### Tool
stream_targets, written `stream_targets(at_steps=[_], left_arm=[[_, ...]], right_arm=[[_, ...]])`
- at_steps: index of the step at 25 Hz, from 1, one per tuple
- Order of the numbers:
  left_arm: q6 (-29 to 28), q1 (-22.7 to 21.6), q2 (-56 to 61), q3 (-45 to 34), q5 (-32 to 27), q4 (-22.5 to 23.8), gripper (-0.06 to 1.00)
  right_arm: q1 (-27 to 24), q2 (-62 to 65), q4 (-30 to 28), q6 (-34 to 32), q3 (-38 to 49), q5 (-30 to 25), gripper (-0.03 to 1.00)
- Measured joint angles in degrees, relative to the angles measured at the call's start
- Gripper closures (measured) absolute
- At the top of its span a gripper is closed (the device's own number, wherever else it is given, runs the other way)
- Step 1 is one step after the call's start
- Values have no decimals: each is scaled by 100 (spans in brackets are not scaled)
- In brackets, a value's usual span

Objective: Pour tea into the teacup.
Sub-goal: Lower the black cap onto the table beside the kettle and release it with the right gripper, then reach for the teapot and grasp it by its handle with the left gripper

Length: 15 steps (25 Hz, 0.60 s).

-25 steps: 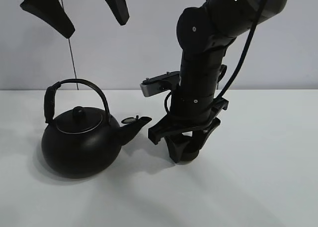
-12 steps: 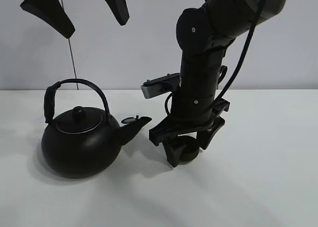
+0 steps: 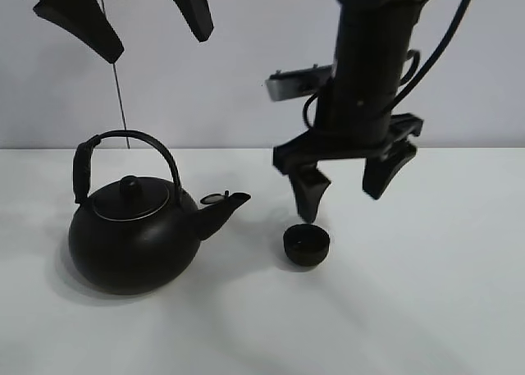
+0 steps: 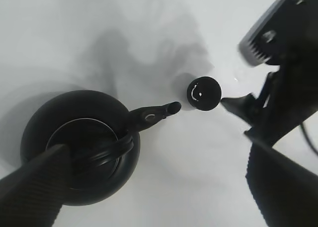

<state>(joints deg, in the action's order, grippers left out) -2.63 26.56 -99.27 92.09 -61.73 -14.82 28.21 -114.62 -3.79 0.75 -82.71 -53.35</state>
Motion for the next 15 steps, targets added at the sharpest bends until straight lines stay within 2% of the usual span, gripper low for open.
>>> stream_targets(at_steps=[3,9,15], left_arm=[[0,0,0,0,0,0,26],[0,0,0,0,4,0,26],[0,0,0,0,4,0,26]], right_arm=[[-452,447,157,-134,0,-161,36],[-1379,1093,1389,-224,0,-376,31],[-1715,1343,1496,-230,0,-591,31]])
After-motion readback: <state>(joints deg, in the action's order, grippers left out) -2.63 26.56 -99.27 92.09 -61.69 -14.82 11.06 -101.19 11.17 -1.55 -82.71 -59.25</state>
